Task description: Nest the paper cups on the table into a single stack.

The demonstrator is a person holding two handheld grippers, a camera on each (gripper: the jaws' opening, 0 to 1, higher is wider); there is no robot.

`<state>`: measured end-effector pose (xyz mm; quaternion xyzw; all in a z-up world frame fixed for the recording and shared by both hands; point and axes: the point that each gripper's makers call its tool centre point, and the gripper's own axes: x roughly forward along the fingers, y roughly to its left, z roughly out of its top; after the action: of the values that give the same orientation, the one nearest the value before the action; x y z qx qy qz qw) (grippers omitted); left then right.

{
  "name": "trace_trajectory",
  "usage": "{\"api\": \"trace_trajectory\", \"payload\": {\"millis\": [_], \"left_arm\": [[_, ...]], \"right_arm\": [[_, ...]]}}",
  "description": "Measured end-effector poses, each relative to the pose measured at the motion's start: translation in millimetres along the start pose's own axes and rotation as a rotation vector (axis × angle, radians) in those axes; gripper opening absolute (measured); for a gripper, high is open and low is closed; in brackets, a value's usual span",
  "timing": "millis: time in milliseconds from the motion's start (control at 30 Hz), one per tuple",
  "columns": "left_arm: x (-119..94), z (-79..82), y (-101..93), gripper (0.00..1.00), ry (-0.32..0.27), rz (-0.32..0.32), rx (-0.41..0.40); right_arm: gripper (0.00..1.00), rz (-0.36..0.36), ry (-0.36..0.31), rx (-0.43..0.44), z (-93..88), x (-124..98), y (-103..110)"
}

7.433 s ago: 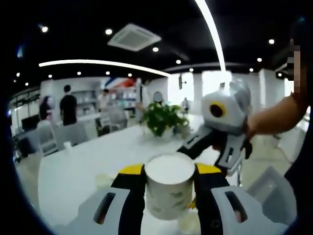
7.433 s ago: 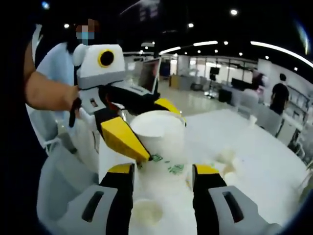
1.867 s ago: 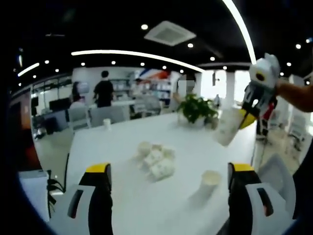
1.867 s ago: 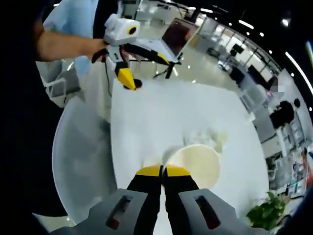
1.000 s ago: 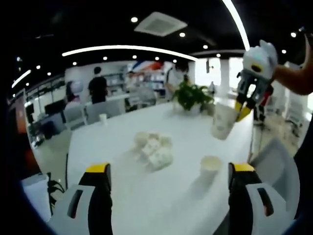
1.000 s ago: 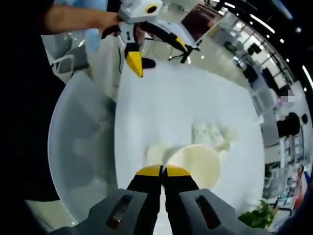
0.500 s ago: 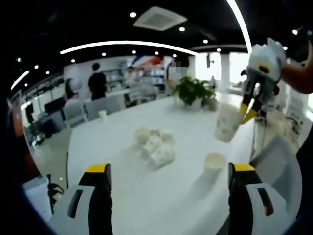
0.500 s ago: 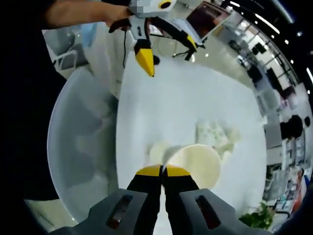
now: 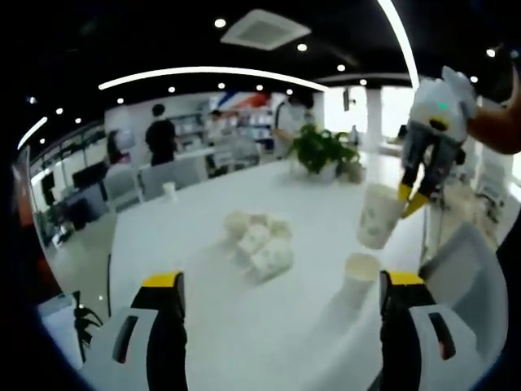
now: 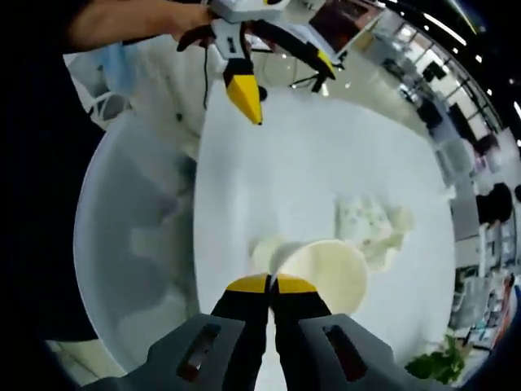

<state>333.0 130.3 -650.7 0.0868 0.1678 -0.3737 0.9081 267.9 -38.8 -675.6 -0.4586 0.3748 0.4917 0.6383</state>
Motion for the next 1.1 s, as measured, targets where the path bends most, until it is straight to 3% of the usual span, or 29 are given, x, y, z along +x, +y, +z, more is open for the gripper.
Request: {"api": "trace_trajectory", "payload": {"millis": [1100], "left_arm": [[1,-2.4,8.9,0.98,-0.001,0.026,-0.036]], "right_arm": [[0.0,0.121,0.036,0.092,-11.1,48,10]]}}
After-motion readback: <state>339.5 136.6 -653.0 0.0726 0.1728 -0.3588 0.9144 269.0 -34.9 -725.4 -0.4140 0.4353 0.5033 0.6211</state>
